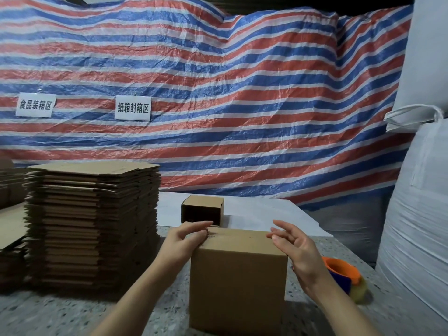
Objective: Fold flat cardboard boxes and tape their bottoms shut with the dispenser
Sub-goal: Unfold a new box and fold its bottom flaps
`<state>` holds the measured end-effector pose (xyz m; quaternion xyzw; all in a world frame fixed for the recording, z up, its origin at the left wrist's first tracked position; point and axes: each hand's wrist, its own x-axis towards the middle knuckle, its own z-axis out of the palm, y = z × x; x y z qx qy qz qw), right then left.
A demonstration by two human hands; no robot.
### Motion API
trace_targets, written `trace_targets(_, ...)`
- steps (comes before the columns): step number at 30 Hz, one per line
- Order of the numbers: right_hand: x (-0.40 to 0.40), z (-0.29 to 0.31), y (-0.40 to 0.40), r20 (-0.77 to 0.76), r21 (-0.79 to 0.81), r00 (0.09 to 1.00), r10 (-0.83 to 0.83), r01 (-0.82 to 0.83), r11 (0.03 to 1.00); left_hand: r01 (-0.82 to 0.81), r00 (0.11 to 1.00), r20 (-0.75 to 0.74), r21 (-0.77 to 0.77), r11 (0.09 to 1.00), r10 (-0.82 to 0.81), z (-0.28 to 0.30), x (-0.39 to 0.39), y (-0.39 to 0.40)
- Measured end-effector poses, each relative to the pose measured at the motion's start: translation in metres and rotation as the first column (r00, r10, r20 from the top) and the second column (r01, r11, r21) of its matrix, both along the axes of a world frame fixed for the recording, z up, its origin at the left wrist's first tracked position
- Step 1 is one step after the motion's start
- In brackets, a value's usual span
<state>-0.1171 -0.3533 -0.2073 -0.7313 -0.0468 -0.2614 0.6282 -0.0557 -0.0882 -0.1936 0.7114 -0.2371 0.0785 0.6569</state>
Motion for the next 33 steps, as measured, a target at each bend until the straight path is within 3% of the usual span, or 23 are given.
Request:
trace_targets(3, -0.001, -0.002, 0.001, 0.005, 0.04, 1.0, -0.029, 0.028, 0.999, -0.031, 0.999, 0.03, 0.069, 0.997, 0.029, 0.004, -0.005, -0.002)
trace_targets(6, -0.003, 0.0, 0.003, -0.009, 0.025, 0.999, -0.052, 0.053, 0.998, -0.12, 0.989, 0.114, 0.266, 0.956, 0.092, 0.018, -0.008, -0.002)
trace_targets(7, -0.003, 0.001, 0.003, -0.018, 0.018, 0.998, -0.059, 0.059, 0.998, -0.213, 0.969, 0.2, 0.399, 0.892, 0.142, 0.023, -0.008, -0.003)
trace_targets(9, -0.002, 0.001, 0.003, -0.035, 0.007, 0.997, -0.069, 0.069, 0.998, -0.439, 0.881, 0.446, 0.646, 0.624, 0.157, 0.036, -0.01, -0.01)
trace_targets(10, -0.002, 0.001, 0.004, -0.039, 0.0, 0.997, -0.072, 0.072, 0.997, -0.503, 0.842, 0.527, 0.693, 0.517, 0.112, 0.043, -0.012, -0.019)
trace_targets(11, -0.002, 0.002, 0.003, -0.04, -0.005, 0.996, -0.076, 0.076, 0.997, -0.519, 0.825, 0.562, 0.702, 0.488, 0.068, 0.049, -0.015, -0.03)
trace_targets(14, -0.003, 0.003, 0.004, -0.049, 0.001, 0.995, -0.081, 0.082, 0.997, -0.386, 0.85, 0.517, 0.742, 0.548, -0.101, 0.058, -0.022, -0.061)
trace_targets(17, -0.004, 0.003, 0.004, -0.045, -0.02, 0.996, -0.08, 0.079, 0.997, -0.267, 0.888, 0.378, 0.887, 0.377, -0.261, 0.05, -0.017, -0.071)
trace_targets(20, -0.004, 0.002, 0.004, -0.034, -0.066, 0.996, -0.087, 0.085, 0.994, -0.201, 0.919, 0.285, 0.933, 0.297, -0.273, 0.038, -0.014, -0.067)
trace_targets(25, -0.003, 0.012, -0.007, -0.138, -0.045, 0.99, -0.002, -0.005, 0.999, -0.162, 0.937, 0.236, 0.947, 0.277, -0.258, 0.04, -0.018, -0.069)
trace_targets(27, 0.001, 0.021, -0.029, -0.154, -0.139, 0.981, -0.117, 0.096, 0.986, -0.144, 0.939, 0.219, 0.951, 0.273, -0.265, 0.041, -0.018, -0.069)
trace_targets(29, 0.008, 0.028, -0.057, -0.203, -0.421, 0.892, -0.403, 0.292, 0.859, -0.143, 0.941, 0.215, 0.952, 0.269, -0.261, 0.042, -0.017, -0.067)
trace_targets(30, 0.011, 0.027, -0.072, -0.223, -0.621, 0.802, -0.554, 0.321, 0.715, -0.143, 0.941, 0.214, 0.953, 0.267, -0.261, 0.042, -0.017, -0.067)
trace_targets(32, 0.013, 0.018, -0.095, -0.193, -0.866, 0.645, -0.74, 0.242, 0.437, -0.144, 0.939, 0.215, 0.954, 0.263, -0.266, 0.043, -0.017, -0.068)
trace_targets(33, 0.015, 0.014, -0.101, -0.179, -0.903, 0.619, -0.765, 0.206, 0.377, -0.146, 0.938, 0.217, 0.954, 0.262, -0.27, 0.042, -0.016, -0.068)
